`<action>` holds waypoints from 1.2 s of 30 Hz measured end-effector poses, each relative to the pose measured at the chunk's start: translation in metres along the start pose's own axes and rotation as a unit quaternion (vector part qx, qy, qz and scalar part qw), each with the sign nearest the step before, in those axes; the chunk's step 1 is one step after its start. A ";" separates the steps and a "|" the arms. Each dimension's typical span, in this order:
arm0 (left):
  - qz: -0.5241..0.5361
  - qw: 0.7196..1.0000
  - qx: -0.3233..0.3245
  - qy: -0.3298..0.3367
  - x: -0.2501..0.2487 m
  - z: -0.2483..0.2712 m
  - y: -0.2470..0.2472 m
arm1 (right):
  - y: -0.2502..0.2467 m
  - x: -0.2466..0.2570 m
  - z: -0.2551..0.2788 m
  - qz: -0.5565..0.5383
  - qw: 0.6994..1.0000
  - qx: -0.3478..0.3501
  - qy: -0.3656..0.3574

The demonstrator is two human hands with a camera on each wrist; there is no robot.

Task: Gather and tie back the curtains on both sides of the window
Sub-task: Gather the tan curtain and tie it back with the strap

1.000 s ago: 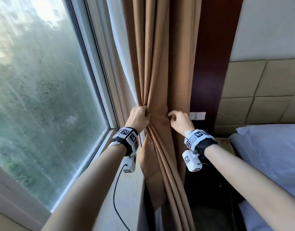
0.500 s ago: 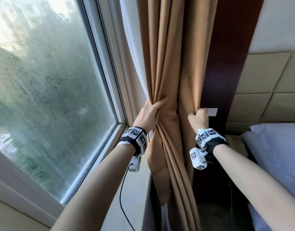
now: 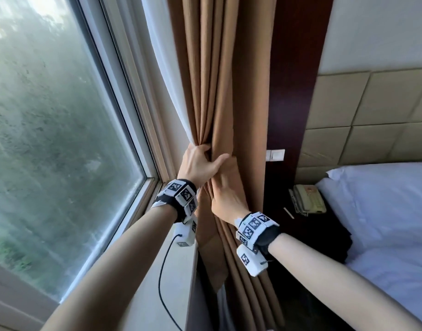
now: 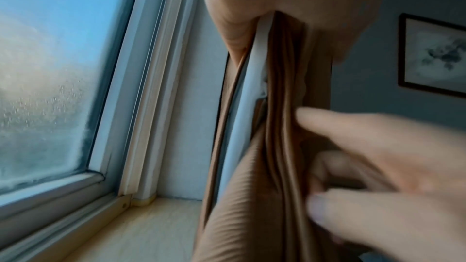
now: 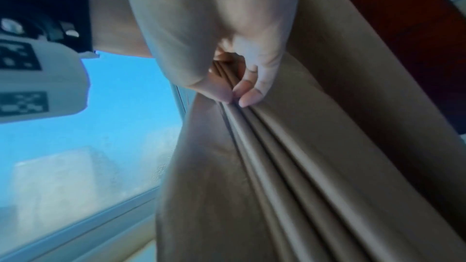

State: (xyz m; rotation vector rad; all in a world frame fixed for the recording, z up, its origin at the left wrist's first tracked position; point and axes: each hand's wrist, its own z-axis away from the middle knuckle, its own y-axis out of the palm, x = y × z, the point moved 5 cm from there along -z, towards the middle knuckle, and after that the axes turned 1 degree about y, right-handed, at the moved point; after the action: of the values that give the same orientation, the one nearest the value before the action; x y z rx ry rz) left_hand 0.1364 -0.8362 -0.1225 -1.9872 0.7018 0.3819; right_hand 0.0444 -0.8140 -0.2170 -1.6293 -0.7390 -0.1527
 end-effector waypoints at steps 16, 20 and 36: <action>-0.105 0.988 0.066 0.087 0.008 -0.006 0.001 | -0.105 -0.151 -0.127 -0.183 0.936 -0.160 0.255; -0.076 0.996 0.035 0.023 0.021 -0.016 0.003 | -0.098 -0.129 -0.112 -0.181 0.941 -0.194 0.212; -0.019 0.999 0.016 -0.023 -0.011 -0.004 0.017 | -0.029 -0.013 -0.007 0.000 0.999 -0.047 -0.007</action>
State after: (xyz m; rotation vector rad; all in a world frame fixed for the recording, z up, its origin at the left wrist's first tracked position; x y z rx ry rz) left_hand 0.1175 -0.8421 -0.1264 -1.9520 0.6368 0.3914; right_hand 0.0209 -0.8249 -0.1971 -1.7200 -0.7529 -0.1789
